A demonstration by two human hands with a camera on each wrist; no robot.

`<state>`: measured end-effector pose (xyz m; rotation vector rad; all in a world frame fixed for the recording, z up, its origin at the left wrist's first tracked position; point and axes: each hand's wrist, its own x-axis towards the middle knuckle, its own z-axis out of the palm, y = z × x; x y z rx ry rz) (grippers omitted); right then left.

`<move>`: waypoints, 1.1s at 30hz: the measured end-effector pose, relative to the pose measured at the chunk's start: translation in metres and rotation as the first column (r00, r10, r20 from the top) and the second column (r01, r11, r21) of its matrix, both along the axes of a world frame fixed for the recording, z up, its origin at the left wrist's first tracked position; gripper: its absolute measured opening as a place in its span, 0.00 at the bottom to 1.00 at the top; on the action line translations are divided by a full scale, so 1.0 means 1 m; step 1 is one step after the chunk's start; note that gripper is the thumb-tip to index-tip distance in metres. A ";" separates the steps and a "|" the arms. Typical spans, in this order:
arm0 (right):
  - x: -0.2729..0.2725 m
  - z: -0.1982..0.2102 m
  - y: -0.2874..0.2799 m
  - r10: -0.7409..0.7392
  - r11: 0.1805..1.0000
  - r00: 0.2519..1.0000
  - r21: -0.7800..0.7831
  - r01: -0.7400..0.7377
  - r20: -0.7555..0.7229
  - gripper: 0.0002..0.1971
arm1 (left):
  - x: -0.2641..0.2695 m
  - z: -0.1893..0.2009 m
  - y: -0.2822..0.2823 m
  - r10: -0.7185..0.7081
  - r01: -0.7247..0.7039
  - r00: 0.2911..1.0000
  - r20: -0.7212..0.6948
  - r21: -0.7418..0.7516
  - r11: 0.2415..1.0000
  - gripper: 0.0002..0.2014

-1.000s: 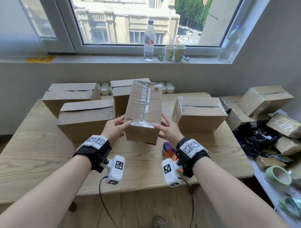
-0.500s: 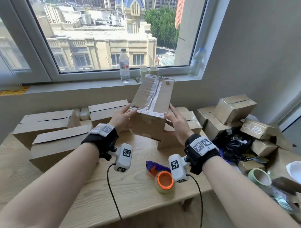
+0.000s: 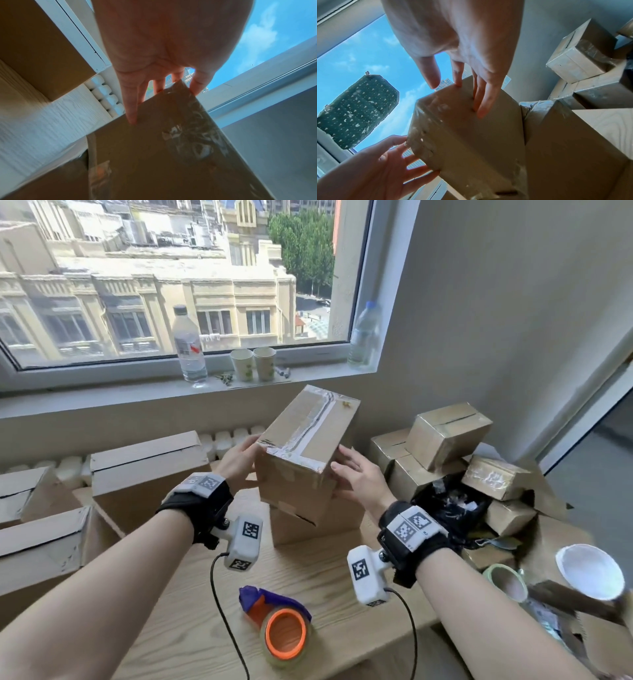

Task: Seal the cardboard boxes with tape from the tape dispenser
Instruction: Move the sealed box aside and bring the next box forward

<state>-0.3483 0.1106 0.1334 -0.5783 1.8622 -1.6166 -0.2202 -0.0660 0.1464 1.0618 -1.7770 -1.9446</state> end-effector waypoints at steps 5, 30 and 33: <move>-0.042 0.007 -0.010 -0.041 0.998 0.987 0.047 0.049 -0.155 0.28 | -0.007 0.000 -0.015 0.037 -0.037 0.999 -0.003 -0.018 0.999 0.15; -0.119 0.007 -0.031 -0.153 0.971 0.960 0.143 0.190 -0.236 0.23 | -0.002 0.016 -0.006 0.060 -0.044 0.993 -0.100 0.154 0.987 0.19; -0.117 0.006 -0.024 -0.133 0.961 0.955 0.201 0.189 -0.265 0.24 | -0.011 0.013 -0.008 0.082 -0.065 0.990 -0.111 0.149 0.987 0.23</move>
